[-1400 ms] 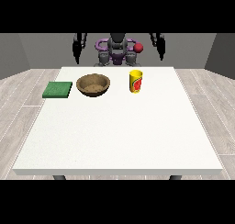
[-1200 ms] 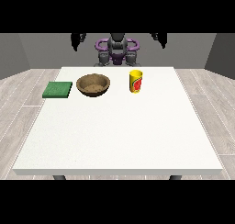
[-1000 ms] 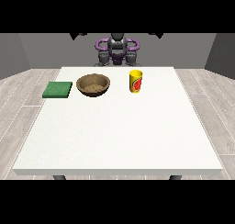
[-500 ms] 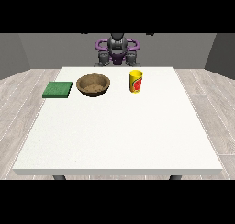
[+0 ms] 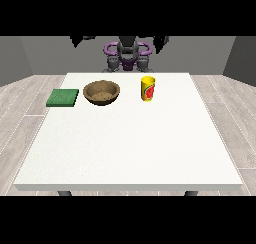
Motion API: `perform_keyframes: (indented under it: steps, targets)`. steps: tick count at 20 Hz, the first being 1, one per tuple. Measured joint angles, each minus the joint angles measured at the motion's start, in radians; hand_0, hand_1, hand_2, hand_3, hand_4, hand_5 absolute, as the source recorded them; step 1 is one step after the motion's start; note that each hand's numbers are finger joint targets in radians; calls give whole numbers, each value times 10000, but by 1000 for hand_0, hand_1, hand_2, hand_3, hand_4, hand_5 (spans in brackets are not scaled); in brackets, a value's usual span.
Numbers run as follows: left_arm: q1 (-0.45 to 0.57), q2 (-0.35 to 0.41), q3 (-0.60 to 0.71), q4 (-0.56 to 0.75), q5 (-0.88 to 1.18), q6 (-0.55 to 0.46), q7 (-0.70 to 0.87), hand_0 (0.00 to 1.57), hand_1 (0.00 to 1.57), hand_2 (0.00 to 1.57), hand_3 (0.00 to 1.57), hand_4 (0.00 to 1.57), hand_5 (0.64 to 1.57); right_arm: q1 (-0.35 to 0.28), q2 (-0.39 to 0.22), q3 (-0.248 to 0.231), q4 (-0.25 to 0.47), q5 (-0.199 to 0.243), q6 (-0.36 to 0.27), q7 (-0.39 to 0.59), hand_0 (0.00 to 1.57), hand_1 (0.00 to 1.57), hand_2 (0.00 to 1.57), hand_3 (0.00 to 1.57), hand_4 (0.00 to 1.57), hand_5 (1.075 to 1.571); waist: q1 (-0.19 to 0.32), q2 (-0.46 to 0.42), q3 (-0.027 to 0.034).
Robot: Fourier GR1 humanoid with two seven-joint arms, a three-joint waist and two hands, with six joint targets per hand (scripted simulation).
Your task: Pick the cup and pour the ball into the bowl, then pick the bowl and place it on the pad
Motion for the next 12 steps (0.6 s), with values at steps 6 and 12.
perform_keyframes:
  steps: [6,12]
  targets:
    - [16,153,534,1512,17,-383,-2532,0,0,0,0,360,1483,-285,-284,-595,588,-500,621,-1356,0,0,0,0,681,1551,-196,1415,-2]
    - [-169,211,1052,3866,161,-841,-4333,0,0,0,0,0,1442,-253,-625,-1004,974,-897,1076,-1619,0,0,0,0,662,1558,-389,1548,-5]
